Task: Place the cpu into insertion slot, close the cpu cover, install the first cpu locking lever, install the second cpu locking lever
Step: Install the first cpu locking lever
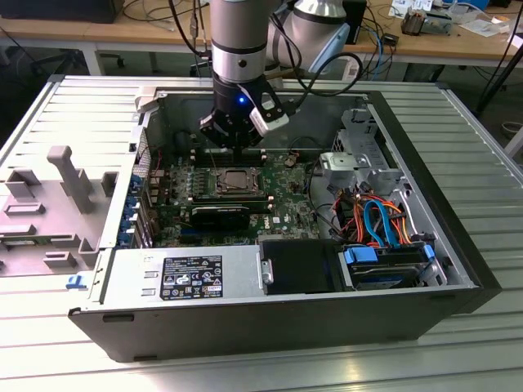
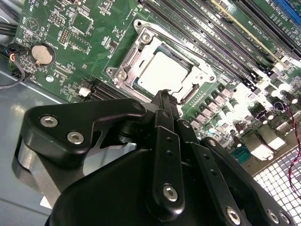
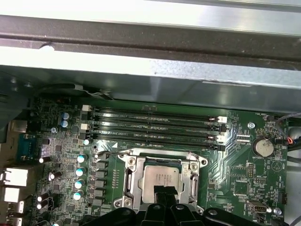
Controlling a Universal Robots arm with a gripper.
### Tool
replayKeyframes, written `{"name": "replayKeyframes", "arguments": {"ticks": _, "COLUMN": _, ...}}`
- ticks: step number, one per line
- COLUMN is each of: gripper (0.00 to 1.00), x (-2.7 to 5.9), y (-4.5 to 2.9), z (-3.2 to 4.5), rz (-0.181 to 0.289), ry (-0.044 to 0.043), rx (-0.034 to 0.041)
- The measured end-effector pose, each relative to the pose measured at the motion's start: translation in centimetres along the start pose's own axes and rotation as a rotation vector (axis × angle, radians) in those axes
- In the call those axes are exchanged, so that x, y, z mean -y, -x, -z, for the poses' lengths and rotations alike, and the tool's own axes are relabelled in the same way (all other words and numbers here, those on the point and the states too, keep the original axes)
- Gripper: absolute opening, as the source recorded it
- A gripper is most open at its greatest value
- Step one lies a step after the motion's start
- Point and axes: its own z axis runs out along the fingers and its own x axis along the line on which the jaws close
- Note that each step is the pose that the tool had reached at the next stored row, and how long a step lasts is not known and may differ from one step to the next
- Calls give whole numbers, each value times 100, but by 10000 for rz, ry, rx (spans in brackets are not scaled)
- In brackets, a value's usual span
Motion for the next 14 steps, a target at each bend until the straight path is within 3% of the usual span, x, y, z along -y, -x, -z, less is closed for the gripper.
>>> {"name": "replayKeyframes", "arguments": {"ticks": 14, "gripper": 11, "x": -3, "y": -33, "z": 0, "rz": 0, "ry": 0, "rx": 0}}
